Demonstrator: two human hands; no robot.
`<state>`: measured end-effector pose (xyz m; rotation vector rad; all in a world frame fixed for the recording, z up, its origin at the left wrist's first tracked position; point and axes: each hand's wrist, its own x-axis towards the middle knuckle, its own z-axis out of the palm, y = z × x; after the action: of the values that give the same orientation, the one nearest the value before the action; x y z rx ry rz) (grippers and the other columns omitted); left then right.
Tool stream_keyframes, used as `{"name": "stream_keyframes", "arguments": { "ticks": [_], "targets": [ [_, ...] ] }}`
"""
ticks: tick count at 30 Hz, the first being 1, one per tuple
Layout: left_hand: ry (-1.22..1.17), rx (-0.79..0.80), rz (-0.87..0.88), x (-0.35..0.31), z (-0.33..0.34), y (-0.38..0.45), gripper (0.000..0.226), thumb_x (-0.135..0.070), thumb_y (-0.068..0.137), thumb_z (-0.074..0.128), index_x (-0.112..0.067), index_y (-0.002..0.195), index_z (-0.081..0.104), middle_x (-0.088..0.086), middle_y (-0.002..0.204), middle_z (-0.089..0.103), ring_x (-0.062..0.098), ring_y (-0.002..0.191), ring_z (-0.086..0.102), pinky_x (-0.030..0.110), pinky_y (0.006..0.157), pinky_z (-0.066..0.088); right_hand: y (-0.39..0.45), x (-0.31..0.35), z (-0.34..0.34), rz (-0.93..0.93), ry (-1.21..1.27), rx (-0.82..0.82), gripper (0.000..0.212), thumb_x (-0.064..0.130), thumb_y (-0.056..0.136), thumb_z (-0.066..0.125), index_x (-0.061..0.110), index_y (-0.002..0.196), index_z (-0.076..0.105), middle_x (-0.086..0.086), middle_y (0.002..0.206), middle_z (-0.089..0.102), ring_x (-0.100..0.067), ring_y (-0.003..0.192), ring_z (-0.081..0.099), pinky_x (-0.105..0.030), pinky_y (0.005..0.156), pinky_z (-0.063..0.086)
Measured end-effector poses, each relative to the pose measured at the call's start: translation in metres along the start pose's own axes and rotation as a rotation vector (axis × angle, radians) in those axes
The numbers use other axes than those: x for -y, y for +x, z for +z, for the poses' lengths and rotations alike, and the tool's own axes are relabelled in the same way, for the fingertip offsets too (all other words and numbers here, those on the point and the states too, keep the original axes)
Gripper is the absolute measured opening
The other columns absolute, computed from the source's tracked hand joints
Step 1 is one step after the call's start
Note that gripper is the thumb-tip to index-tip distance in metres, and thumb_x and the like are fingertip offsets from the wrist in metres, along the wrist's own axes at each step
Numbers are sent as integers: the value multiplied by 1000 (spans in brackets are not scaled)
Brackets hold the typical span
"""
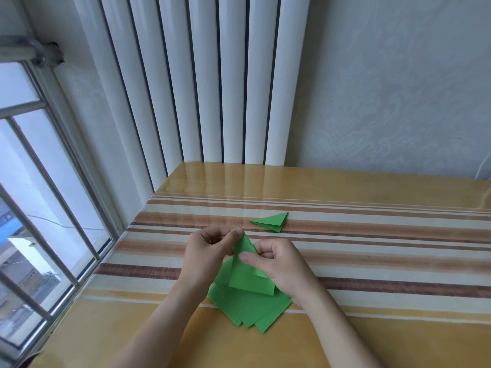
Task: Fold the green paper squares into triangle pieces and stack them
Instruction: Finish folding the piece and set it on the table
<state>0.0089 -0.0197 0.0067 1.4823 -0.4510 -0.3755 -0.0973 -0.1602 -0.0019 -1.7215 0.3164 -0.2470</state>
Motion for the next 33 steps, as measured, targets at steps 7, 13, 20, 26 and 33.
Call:
{"name": "stream_keyframes", "arguments": {
  "ticks": [7, 13, 20, 26, 33],
  "targets": [
    [-15, -23, -22, -2, 1, 0, 19, -22, 90, 79, -11, 74, 77, 2, 67, 68, 11, 65, 60, 26, 70, 52, -1, 2, 2, 11, -38, 15, 12, 28, 93, 79, 17, 89, 81, -8, 90, 81, -32, 88, 78, -58, 87, 60],
    [-38, -29, -49, -5, 0, -1, 23, -20, 91, 78, -17, 68, 75, 0, 64, 66, 7, 60, 59, 25, 69, 51, -2, 1, 5, 15, -43, 20, 11, 28, 93, 79, 17, 92, 82, -8, 91, 82, -30, 87, 79, -57, 86, 61],
    [54, 110, -1, -3, 1, -3, 10, -17, 93, 75, -9, 91, 80, 3, 78, 76, 8, 70, 67, 19, 70, 56, -1, 2, -1, -9, -9, -152, 18, 32, 94, 77, 14, 92, 81, -8, 87, 81, -34, 85, 78, -59, 85, 60],
    [248, 150, 50, 0, 4, -7, 6, -17, 90, 79, -17, 95, 82, -2, 86, 81, 13, 83, 77, 20, 76, 59, -1, 4, -7, 22, 87, -304, 13, 27, 95, 77, 16, 91, 82, -6, 83, 81, -28, 80, 79, -55, 81, 63],
    [353, 90, 118, -1, 6, -10, 8, -20, 88, 82, -23, 95, 84, -13, 84, 80, 5, 79, 77, 20, 75, 60, 1, -1, -4, 5, 37, -351, 14, 29, 94, 78, 18, 86, 82, -4, 81, 81, -29, 80, 78, -56, 81, 62]
  ]
}}
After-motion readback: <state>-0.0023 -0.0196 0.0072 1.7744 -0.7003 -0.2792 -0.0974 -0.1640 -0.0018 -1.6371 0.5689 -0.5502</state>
